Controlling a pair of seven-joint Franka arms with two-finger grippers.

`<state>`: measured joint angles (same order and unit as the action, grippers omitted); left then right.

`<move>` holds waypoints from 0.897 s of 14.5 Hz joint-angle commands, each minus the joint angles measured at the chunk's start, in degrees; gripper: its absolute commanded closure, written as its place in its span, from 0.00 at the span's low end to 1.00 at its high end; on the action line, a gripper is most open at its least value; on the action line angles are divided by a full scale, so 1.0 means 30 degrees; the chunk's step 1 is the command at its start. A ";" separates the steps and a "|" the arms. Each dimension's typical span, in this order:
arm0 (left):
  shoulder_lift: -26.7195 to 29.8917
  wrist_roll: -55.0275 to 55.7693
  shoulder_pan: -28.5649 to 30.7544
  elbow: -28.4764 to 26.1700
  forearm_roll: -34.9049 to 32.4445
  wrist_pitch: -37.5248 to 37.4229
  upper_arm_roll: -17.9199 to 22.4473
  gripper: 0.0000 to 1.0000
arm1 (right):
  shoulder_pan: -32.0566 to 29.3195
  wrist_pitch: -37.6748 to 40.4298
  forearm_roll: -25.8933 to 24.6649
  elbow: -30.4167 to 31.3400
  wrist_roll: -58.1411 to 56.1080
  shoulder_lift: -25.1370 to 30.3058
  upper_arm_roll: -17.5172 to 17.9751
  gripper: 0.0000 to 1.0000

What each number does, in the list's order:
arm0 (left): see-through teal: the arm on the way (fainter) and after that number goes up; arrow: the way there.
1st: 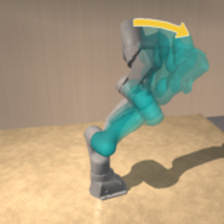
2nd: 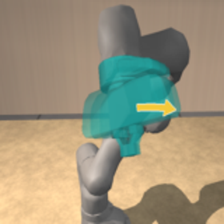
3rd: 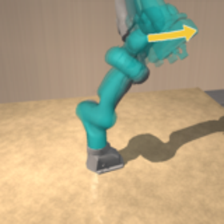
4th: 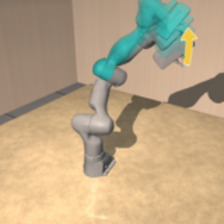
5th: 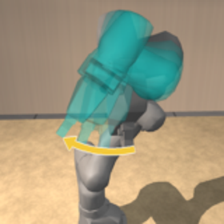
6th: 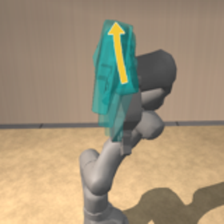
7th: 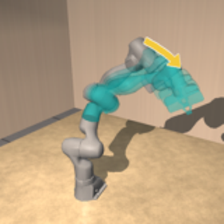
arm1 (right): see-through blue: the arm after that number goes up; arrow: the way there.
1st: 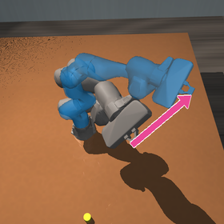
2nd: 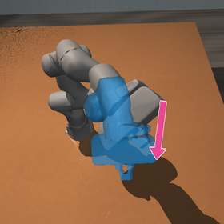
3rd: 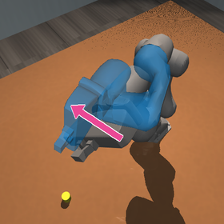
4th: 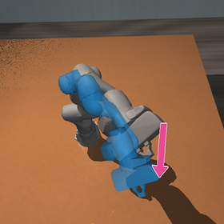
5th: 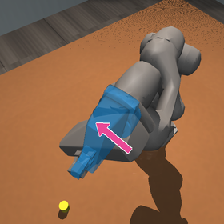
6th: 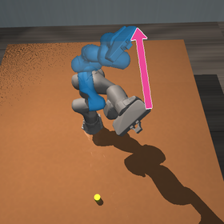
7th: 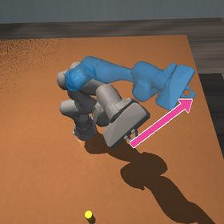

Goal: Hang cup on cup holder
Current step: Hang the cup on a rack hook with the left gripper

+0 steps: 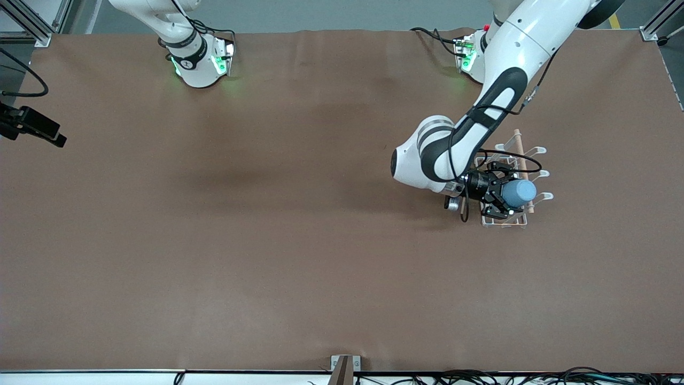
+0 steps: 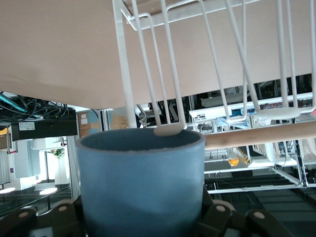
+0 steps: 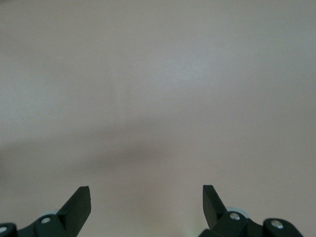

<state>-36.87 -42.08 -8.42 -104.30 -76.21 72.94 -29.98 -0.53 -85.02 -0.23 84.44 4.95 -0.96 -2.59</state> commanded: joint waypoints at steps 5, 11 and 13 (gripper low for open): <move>-0.1187 0.0080 -0.0006 0.0225 0.0209 0.0062 0.0324 0.83 | 0.0058 -0.0487 -0.0510 -0.0139 -0.1534 -0.0150 0.0073 0.00; -0.0837 0.1924 0.0141 0.1600 0.2259 -0.0026 0.0353 0.16 | 0.0058 -0.0429 -0.0276 -0.0139 -0.1446 -0.0150 0.0073 0.00; -0.0603 0.2626 0.0199 0.1573 0.2609 -0.0026 0.0412 0.08 | 0.0029 -0.0370 -0.0276 -0.0139 -0.1446 -0.0150 0.0043 0.00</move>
<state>-40.33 -35.80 -7.97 -99.64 -70.41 73.04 -29.02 -0.44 -86.56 -0.58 84.44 1.00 -1.33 -2.55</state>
